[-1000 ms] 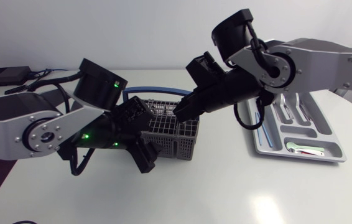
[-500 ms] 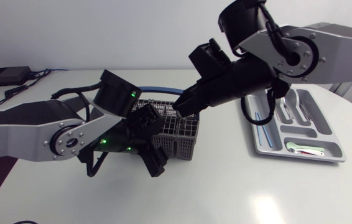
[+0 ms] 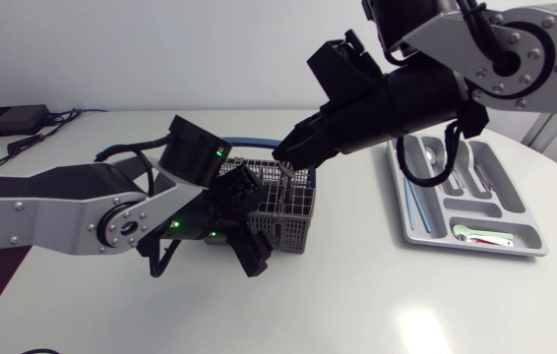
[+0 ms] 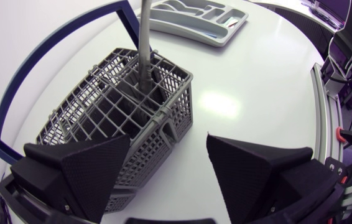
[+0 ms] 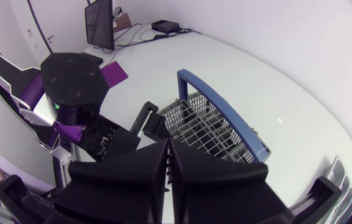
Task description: Unload the cutlery basket into the drawer organizer.
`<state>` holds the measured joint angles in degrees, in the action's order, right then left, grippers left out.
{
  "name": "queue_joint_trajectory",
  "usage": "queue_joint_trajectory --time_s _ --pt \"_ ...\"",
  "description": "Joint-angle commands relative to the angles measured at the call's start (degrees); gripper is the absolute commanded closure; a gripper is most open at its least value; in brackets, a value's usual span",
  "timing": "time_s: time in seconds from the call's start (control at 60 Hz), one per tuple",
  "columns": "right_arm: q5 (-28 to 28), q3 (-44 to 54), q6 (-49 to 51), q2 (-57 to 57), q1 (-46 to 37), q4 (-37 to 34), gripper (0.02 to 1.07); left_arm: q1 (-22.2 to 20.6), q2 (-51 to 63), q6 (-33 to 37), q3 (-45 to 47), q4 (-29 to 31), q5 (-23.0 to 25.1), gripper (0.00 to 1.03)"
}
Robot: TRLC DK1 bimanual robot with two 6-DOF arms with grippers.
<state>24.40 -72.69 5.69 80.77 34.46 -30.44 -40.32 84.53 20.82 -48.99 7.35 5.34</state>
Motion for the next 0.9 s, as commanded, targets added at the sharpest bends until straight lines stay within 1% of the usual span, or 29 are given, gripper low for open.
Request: queue_joint_trajectory --time_s 0.0,0.167,0.283,0.583,0.767,0.883 --pt "1.17 -1.93 -1.65 -1.67 0.61 -0.41 1.02 -0.29 1.51 -0.43 1.18 -0.85 0.28 0.13" --pt "1.44 -2.20 -2.53 -1.76 0.00 -0.68 1.02 -0.38 2.92 -1.75 1.18 -2.52 0.28 0.13" --pt "1.44 -1.67 -3.50 -1.76 -0.53 0.11 1.02 -0.55 3.89 -2.71 1.09 -4.10 -0.77 0.13" --pt "0.12 -0.79 -6.75 -3.60 -1.06 1.43 1.02 -0.38 5.56 -4.03 0.21 -5.42 -2.36 0.13" --pt "0.21 -1.58 -8.33 -3.87 -2.20 1.26 1.02 -0.29 6.00 -4.65 -0.23 -6.48 -3.15 0.13" --pt "1.44 -3.16 -9.12 -2.99 -2.99 0.20 1.02 -0.47 6.35 -4.91 -0.67 -6.74 -3.41 0.13"
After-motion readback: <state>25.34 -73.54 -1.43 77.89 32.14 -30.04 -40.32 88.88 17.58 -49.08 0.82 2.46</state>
